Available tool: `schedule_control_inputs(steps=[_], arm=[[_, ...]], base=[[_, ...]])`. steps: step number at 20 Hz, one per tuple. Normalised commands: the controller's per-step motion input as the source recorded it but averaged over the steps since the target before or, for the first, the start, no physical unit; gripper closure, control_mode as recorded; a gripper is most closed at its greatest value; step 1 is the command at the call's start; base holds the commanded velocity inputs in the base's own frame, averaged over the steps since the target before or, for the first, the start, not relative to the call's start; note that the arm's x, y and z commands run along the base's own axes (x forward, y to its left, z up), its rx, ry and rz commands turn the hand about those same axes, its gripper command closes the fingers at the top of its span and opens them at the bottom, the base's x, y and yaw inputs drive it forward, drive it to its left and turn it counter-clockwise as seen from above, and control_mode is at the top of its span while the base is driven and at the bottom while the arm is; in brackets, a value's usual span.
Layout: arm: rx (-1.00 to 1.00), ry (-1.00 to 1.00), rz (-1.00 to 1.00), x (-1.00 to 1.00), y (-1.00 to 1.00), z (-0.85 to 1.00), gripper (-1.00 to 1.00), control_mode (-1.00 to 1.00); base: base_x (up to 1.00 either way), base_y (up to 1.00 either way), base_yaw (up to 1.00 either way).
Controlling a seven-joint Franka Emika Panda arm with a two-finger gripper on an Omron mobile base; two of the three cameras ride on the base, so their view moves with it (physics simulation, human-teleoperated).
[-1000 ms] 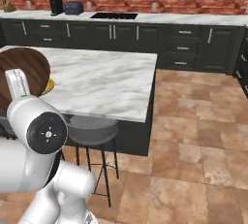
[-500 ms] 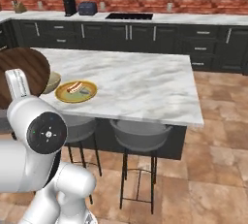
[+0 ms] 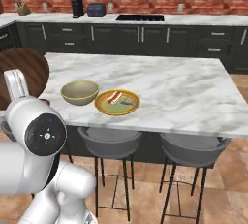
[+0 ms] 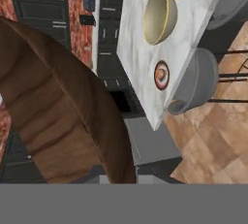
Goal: Take the smaller bowl and place it next to the appetizer plate on the dining counter , and place the larger bowl next to the plate with cooked food.
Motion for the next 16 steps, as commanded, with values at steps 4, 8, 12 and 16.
schedule_control_inputs(steps=[4, 8, 12, 16], arm=[[0.00, 0.00, 0.00, 0.00, 0.00, 0.00, 1.00, 1.00], [0.00, 0.00, 0.00, 0.00, 0.00, 0.00, 1.00, 1.00], [0.00, 0.00, 0.00, 0.00, 0.00, 0.00, 1.00, 1.00], [0.00, 0.00, 0.00, 0.00, 0.00, 0.00, 1.00, 1.00]], base=[[0.55, 1.00, -0.14], [-0.42, 0.91, 0.02], [-0.42, 0.23, 0.10], [0.43, 0.54, 0.08]])
